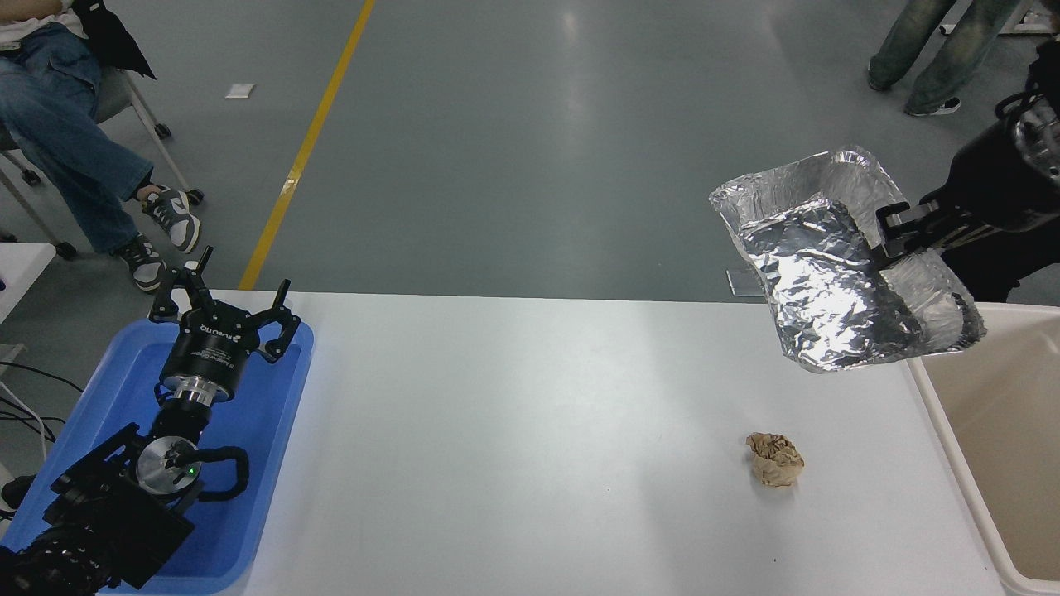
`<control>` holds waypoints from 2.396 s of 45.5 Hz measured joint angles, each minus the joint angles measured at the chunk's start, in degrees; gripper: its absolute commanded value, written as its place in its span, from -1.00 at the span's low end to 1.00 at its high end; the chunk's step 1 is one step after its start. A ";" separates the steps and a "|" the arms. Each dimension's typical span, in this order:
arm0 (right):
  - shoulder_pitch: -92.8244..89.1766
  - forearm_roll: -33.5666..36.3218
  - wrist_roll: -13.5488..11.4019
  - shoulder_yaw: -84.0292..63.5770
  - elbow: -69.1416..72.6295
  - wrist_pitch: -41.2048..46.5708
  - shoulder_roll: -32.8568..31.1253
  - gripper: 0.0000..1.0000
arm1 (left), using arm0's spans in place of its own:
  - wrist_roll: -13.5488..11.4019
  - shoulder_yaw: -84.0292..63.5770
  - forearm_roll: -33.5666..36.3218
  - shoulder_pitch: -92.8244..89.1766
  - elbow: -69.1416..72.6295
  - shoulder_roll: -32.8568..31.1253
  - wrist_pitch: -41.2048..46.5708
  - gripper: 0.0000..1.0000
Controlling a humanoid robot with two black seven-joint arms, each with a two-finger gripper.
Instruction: Pick up foil plate and place in dustbin
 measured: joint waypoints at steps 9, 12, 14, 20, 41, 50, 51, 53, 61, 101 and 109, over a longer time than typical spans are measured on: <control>-2.51 0.37 0.01 0.09 -1.88 0.04 0.01 -1.00 | -0.01 0.00 0.00 0.00 0.00 0.02 0.00 1.00; -4.51 1.03 -0.01 0.06 -3.82 -0.29 -0.01 -1.00 | -0.02 0.00 0.00 0.00 -0.01 0.01 0.00 1.00; -6.25 1.68 -0.05 -0.02 -5.64 -0.89 -0.02 -1.00 | -0.02 0.00 0.00 0.00 -0.01 0.01 0.00 1.00; -12.34 3.56 -0.26 -0.11 -12.39 -3.46 -0.38 -1.00 | -0.02 0.00 0.00 0.00 -0.02 -0.01 0.00 1.00; -41.07 21.63 -3.88 0.78 -44.58 -20.74 -1.02 -1.00 | -0.02 0.00 0.00 0.00 -0.03 0.00 0.00 1.00; -49.69 30.09 -8.24 0.93 -50.03 -30.46 -1.07 -1.00 | -0.01 0.00 0.00 0.00 -0.02 -0.01 0.00 1.00; -50.33 30.66 -8.65 0.93 -50.35 -31.32 -1.07 -1.00 | -0.01 0.00 0.00 0.00 -0.02 -0.01 0.00 1.00; -51.89 32.07 -9.67 0.95 -50.98 -33.55 -1.07 -1.00 | -0.01 0.00 0.00 0.00 -0.02 -0.01 0.00 1.00; -58.27 36.75 -12.17 1.90 -52.38 -42.49 -1.05 -1.00 | 0.00 0.00 -0.01 0.00 -0.01 0.00 0.00 1.00; -92.21 41.84 -13.80 27.68 -63.30 -64.44 10.56 -1.00 | -0.03 0.00 0.00 0.00 0.00 -0.01 -0.01 1.00; -93.46 41.86 -13.80 28.36 -63.62 -65.00 11.36 -0.64 | -0.04 0.00 0.00 0.00 0.00 0.00 -0.01 1.00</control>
